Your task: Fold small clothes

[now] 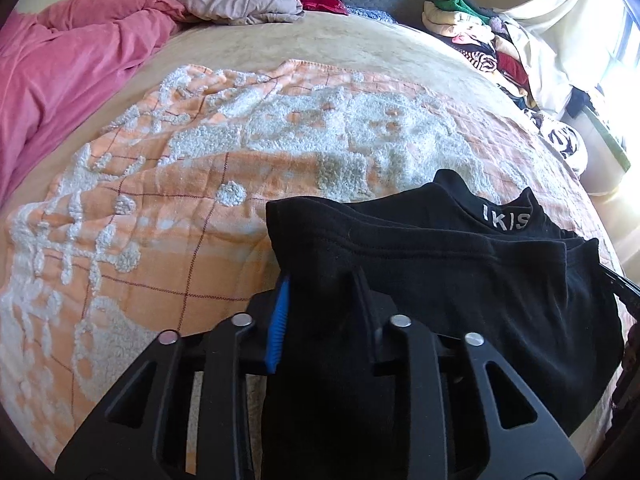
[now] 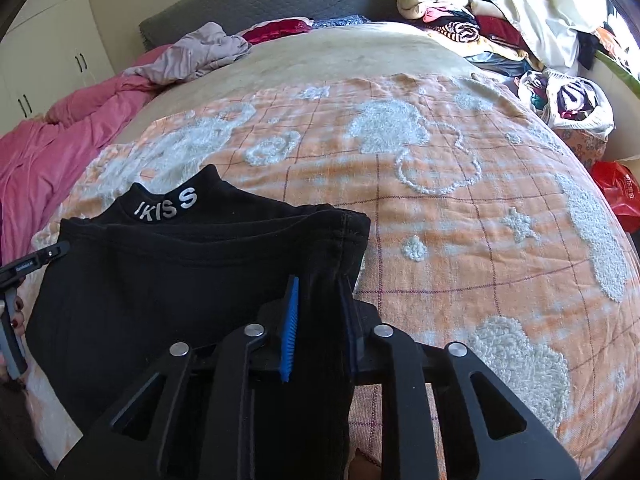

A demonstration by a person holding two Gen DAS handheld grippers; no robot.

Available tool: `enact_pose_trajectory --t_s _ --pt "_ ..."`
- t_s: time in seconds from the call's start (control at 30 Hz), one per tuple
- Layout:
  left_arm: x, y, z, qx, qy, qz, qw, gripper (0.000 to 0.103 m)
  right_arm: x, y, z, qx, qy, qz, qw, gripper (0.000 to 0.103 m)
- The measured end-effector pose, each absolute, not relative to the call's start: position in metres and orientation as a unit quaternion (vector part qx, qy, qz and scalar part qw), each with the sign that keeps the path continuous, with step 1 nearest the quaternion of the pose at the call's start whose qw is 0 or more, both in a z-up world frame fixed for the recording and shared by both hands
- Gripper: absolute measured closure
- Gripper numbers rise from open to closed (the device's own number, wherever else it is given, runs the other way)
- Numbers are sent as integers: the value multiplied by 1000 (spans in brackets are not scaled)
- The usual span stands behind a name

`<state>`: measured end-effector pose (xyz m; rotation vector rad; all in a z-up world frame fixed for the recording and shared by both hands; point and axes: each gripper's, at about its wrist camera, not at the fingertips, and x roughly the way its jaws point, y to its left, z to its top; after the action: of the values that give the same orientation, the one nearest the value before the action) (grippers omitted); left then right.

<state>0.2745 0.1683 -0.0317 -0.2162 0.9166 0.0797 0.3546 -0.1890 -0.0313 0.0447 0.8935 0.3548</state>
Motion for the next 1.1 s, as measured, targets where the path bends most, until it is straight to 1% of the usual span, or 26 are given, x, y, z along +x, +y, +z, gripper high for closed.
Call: enact_pose_trajectory --t_s 0.1,0.13,0.2,0.23,0.47,0.7,0.87,1.1 --pt "271 170 -25 -114 430 36 895 91 353 -193 -22 22 420 176 890 92" --pt "269 170 -22 -113 425 37 897 94 352 -196 -19 26 417 177 891 92" --pt "265 171 -13 -111 413 38 903 97 352 -201 -12 40 408 178 895 92" --pt "263 172 -8 -111 408 37 905 102 353 -204 -9 48 403 178 896 92" --pt "260 183 20 -119 369 49 920 103 357 -214 0 84 374 167 908 92" --pt "282 178 -6 -95 395 69 911 103 364 -204 -13 56 382 140 912 92" --pt "281 175 -22 -80 414 88 903 103 366 -200 -25 36 396 120 910 92" --pt "281 167 -23 -49 422 96 900 102 365 -195 -30 21 401 106 910 91"
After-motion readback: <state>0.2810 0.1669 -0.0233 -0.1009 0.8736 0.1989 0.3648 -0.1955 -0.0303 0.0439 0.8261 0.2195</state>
